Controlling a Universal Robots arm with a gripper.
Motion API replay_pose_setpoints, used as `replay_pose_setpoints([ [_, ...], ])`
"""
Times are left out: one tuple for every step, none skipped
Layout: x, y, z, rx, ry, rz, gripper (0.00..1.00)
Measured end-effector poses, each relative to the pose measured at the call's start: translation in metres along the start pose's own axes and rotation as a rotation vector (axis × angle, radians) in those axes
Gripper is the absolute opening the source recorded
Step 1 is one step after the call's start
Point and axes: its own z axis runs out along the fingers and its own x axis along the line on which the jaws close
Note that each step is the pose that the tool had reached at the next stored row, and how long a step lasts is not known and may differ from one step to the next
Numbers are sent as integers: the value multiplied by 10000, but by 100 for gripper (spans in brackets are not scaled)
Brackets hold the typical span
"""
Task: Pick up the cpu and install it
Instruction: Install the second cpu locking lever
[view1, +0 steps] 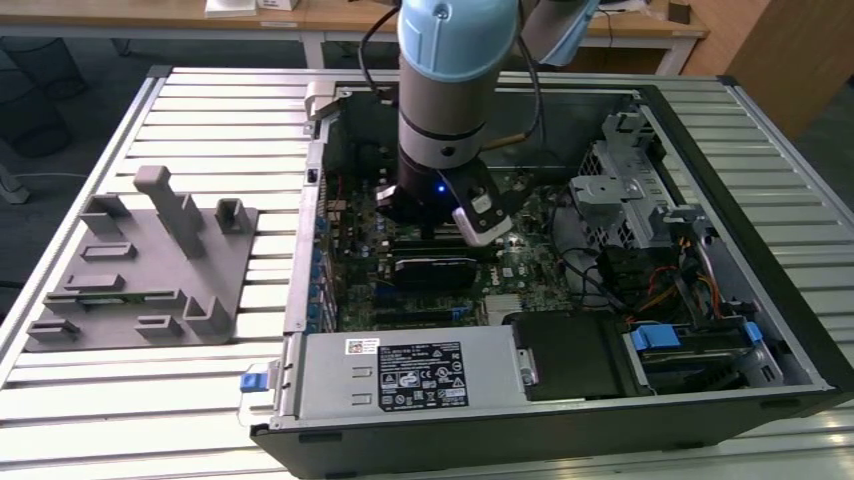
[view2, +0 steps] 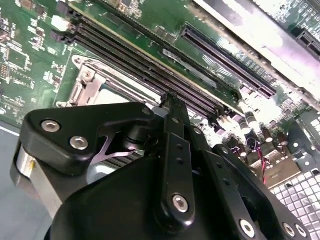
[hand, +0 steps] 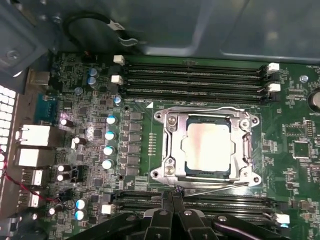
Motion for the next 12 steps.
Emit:
replay_pose_setpoints([
  [12, -4, 4, -61, -2, -1, 11],
  [24, -7, 6, -138, -5, -1, 11],
  [35, -9, 9, -225, -8, -1, 11],
  [46, -11, 11, -319, -12, -2, 11],
  [56, -12, 13, -406, -15, -3, 11],
  [64, -14, 18, -472, -18, -4, 11],
  [70, -15, 27, -509, -20, -4, 11],
  [72, -17, 38, -535, -21, -6, 11],
  [73, -19, 49, -556, -22, -7, 11],
  [75, -21, 58, -579, -21, -7, 11],
  [76, -23, 66, -611, -22, -5, 11],
  [78, -24, 72, -657, -24, -5, 11],
])
